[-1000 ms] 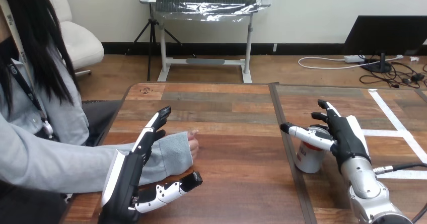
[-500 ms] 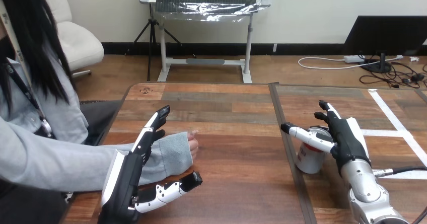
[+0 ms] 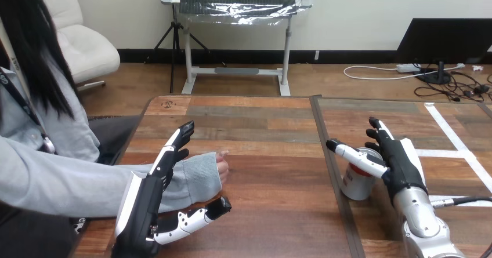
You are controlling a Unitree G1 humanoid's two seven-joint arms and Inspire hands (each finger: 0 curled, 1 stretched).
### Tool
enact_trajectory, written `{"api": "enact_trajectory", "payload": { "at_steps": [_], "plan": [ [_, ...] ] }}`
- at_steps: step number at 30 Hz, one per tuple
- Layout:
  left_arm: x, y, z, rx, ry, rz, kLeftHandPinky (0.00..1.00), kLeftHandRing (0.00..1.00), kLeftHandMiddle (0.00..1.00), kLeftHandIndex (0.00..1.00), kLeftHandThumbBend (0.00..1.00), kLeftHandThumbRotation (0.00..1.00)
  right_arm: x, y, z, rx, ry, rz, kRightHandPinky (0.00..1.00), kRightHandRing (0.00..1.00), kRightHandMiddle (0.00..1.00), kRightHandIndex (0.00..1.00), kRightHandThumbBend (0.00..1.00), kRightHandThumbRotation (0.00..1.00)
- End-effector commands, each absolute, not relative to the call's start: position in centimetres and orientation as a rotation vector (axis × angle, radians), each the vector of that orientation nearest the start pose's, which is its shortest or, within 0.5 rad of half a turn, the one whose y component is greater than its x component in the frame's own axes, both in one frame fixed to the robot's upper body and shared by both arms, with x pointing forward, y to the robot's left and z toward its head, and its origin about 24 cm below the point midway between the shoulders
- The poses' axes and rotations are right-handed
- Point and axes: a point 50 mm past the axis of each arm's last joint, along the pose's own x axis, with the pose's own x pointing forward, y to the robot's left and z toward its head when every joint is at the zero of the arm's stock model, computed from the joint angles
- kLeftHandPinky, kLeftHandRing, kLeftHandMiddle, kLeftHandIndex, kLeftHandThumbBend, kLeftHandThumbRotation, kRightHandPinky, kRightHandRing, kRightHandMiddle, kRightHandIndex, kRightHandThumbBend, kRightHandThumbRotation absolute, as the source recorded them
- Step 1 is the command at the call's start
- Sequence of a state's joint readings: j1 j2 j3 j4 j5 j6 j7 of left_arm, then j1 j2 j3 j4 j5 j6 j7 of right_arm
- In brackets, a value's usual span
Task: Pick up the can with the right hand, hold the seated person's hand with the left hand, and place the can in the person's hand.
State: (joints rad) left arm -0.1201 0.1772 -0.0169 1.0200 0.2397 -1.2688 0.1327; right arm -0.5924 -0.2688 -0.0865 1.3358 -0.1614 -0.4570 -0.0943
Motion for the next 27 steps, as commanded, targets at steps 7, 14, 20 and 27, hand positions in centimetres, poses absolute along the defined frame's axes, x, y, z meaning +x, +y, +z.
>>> {"api": "enact_trajectory", "payload": {
  "at_steps": [7, 14, 20, 27],
  "plan": [
    [22.7, 17.1, -0.6, 0.248, -0.468, -0.148, 0.89, 0.94, 0.93, 0.91, 1.0, 0.5, 31.1, -22.0, -2.3, -0.333, 0.253, -0.092, 0.84, 0.93, 0.97, 1.0, 1.0, 0.48],
    [22.7, 17.1, -0.5, 0.243, -0.469, -0.152, 0.89, 0.94, 0.93, 0.91, 1.0, 0.5, 30.7, -22.1, -2.7, -0.317, 0.253, -0.094, 0.88, 0.95, 0.97, 1.0, 1.0, 0.47],
    [22.7, 17.1, -0.5, 0.241, -0.473, -0.15, 0.89, 0.94, 0.93, 0.91, 1.0, 0.49, 30.4, -22.1, -2.9, -0.309, 0.252, -0.095, 0.91, 0.96, 0.98, 1.0, 1.0, 0.48],
    [22.8, 17.0, -0.4, 0.241, -0.476, -0.151, 0.89, 0.94, 0.93, 0.91, 1.0, 0.5, 30.0, -22.2, -3.3, -0.285, 0.261, -0.097, 0.94, 0.98, 0.98, 1.0, 1.0, 0.47]
  ]
}}
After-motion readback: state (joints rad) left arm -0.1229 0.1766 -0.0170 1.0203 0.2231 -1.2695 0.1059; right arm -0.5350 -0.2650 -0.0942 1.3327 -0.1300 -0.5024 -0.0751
